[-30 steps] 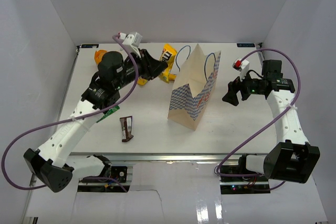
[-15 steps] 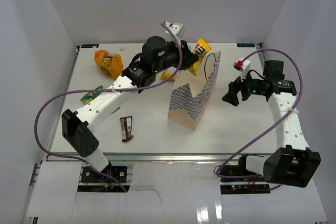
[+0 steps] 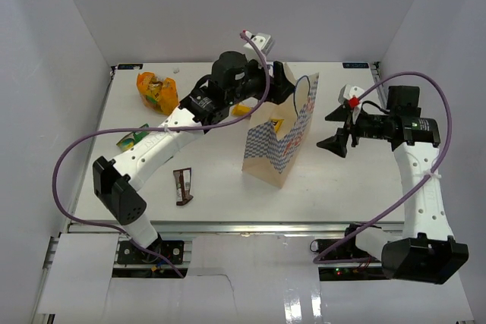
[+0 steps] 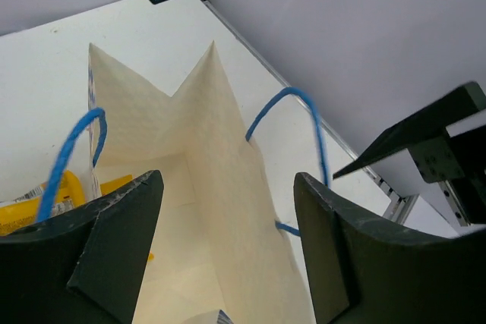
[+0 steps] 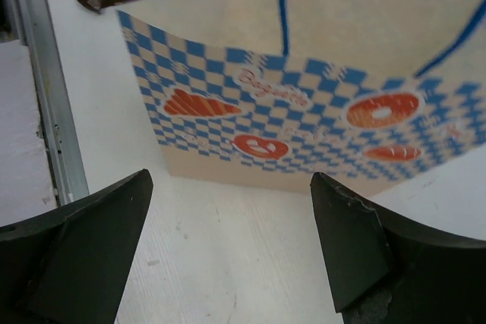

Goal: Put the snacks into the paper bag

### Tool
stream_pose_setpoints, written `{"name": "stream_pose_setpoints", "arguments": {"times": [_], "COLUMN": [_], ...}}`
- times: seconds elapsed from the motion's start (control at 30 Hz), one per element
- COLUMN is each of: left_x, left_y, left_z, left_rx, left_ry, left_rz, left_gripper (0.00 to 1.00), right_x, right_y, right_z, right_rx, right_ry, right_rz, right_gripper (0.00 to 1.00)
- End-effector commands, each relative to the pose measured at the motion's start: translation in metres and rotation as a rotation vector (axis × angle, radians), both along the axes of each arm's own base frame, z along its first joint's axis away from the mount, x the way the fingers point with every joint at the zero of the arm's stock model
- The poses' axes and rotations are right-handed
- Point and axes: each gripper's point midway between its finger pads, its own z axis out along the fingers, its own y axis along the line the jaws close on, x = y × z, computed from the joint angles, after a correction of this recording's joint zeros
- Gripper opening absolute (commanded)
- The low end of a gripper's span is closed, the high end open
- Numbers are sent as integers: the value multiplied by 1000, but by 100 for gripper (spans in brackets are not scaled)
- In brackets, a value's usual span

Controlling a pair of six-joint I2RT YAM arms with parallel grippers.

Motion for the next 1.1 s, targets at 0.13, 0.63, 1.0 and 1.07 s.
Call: {"name": "stream_pose_setpoints", "arguments": {"times": [0.13,0.63,1.0,1.07], "left_x": [-51,-145,-161,-169], "left_y": [40,196,218,227], "left_z": [97,151,114,115], "left_rx": [-143,-362,-352,-378], "left_ry": [-134,-194,-51,-49], "left_rz": [-33,250,306,314], "left_gripper": [80,89,89,89], "right_x": [-76,-139,-95,-87], "right_y": [61,212,381,399], "right_z": [21,-111,-141,-163], "right_rx": [-48,-590,-598,-625], "right_ry": [-209,-744,-998,-1011], "right_rz": [400,1157,1304,1299], "right_gripper": [90,97,100,100]}}
